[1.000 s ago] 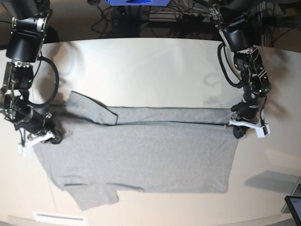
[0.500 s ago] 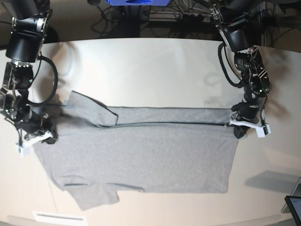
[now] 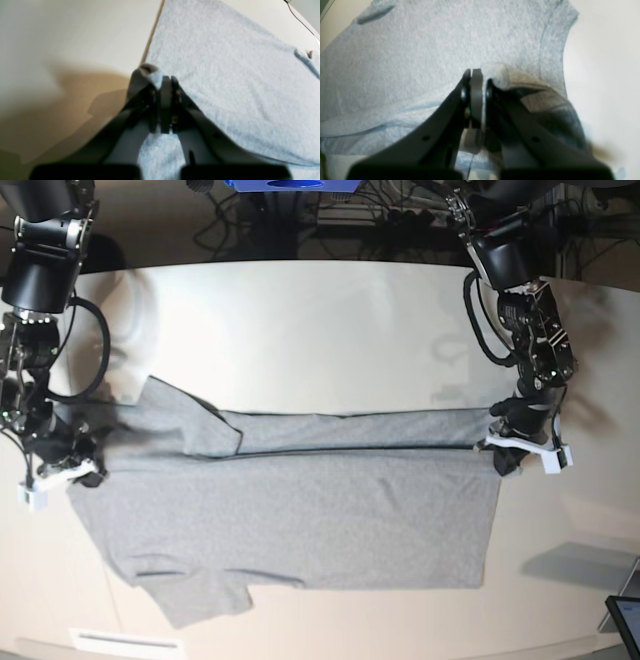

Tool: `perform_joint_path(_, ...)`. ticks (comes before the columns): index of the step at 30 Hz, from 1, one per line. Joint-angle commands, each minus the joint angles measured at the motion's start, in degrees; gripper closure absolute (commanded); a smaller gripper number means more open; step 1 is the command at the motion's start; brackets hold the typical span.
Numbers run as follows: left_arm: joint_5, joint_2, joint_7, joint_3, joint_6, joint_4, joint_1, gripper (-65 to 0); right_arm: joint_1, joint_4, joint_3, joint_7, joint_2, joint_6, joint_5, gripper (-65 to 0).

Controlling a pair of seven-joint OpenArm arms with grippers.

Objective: Fold the T-shirt properly
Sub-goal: 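Open both grippers to release the folded edge, then raise both grippers and move them back toward the folded edge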

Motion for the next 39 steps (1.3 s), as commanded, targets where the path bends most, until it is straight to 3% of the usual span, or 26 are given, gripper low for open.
perform_joint_path(1,-0.4,-0.9,-1.5,-0.1,0.3,1.1,-1.1,0.0,1.4,1.1,0.3,1.8,1.1,0.1,0.2,-0.6)
perform_joint_path(6,-0.4,-0.9,-1.5,-0.5,0.3,1.0,-1.3,0.0,1.3,1.1,0.3,1.8,1.1,0.1,0.2,-1.0)
perform_joint_path(9,-0.4,-0.9,-1.5,-0.6,0.3,1.0,-1.6,-8.4,1.4,1.2,0.3,1.8,1.1,0.1,0.2,-1.3)
perform_joint_path(12,-0.4,-0.9,-1.6,-0.6,0.3,1.5,-1.7,-22.2,1.5,1.3,0.3,2.5,1.2,0.1,0.2,-9.0)
perform_joint_path(16,-0.4,-0.9,-2.4,-0.3,0.3,1.2,-2.5,-28.0,0.8,1.3,0.3,6.0,1.3,0.1,0.2,-22.3)
perform_joint_path(19,-0.4,-0.9,-6.3,0.0,0.3,1.0,-2.5,-28.0,0.2,1.4,0.3,7.6,1.3,0.1,0.2,-28.3)
perform_joint_path(26,-0.4,-0.9,-8.0,0.1,0.2,1.0,-4.1,-28.0,0.0,1.6,0.2,12.4,1.6,0.1,0.2,-28.6)
perform_joint_path(30,-0.3,-1.8,-8.6,1.7,0.2,4.3,-2.4,-27.2,-1.8,7.9,0.1,13.1,3.3,0.1,0.1,-28.6)
perform_joint_path(32,2.8,-2.6,-12.5,5.1,0.2,8.0,0.6,-27.2,-3.6,12.9,0.1,13.1,4.4,0.1,0.1,-28.6)
perform_joint_path(36,14.9,-1.7,-22.6,11.8,0.4,11.3,7.2,-27.2,-7.8,20.5,0.1,13.1,4.8,0.1,-0.1,-28.4)
perform_joint_path(39,20.5,1.5,-29.0,11.4,0.4,11.2,10.8,-27.2,-10.2,23.1,-1.4,13.1,3.9,0.1,-8.3,-28.4)
